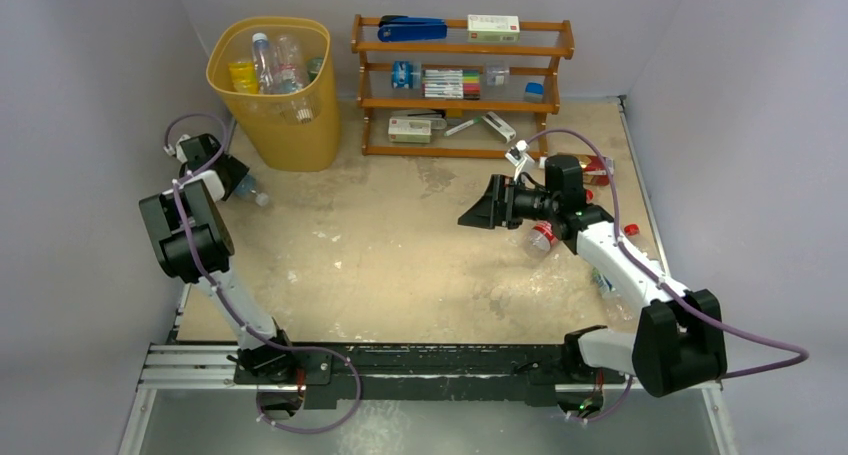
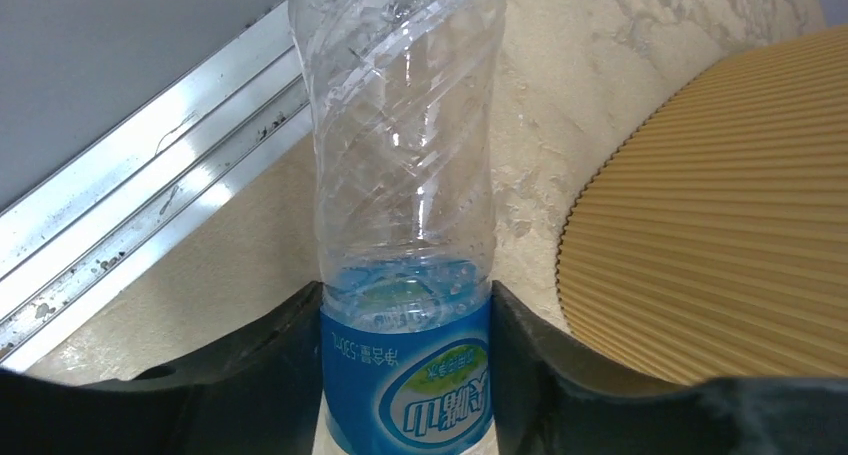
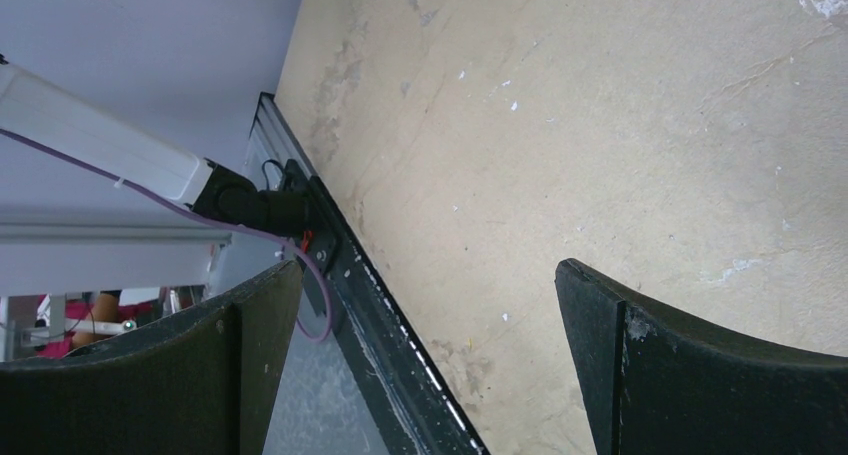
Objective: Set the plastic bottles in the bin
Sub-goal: Pick up the plastic bottle at the center of the board.
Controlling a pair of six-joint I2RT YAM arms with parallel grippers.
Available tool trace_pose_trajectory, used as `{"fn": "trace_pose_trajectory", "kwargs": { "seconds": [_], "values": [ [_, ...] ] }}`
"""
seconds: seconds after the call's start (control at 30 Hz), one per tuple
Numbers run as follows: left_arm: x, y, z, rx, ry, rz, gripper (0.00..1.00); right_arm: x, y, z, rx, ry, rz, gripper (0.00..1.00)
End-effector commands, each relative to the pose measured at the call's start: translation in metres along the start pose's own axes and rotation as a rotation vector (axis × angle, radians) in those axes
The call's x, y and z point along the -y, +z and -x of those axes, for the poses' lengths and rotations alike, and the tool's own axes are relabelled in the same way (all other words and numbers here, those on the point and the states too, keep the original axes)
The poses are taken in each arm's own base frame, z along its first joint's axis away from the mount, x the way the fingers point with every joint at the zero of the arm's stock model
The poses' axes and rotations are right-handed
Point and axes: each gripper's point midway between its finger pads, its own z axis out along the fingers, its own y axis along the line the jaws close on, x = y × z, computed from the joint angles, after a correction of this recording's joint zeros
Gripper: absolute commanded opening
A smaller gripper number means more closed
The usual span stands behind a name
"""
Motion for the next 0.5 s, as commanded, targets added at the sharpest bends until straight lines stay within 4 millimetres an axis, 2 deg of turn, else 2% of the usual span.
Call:
{"fn": "trace_pose_trajectory", "kwargs": {
  "seconds": [0.0, 0.07, 0.23, 0.37, 0.47],
  "values": [
    [0.012, -0.015, 0.015, 0.041, -0.016, -0.034, 0.41, -0.017, -0.002, 0.021, 0.049, -0.06, 0.024, 1.0],
    [0.019, -0.027, 0.02, 0.043, -0.03, -0.055, 0.35, -0.02, -0.002, 0.022, 0.051, -0.062, 0.021, 1.0],
    [0.054, -0.084, 0.046, 0.091, -0.067, -0.19, 0.37, -0.027, -0.004, 0.024, 0.051, -0.08, 0.001, 1.0],
    [0.094, -0.149, 0.084, 0.148, -0.057, -0.324, 0.4, -0.025, -0.006, 0.019, 0.037, -0.076, -0.015, 1.0],
    [0.135, -0.203, 0.113, 0.175, -0.064, -0.483, 0.42, -0.022, -0.006, 0.016, 0.029, -0.071, -0.023, 1.0]
  ]
}}
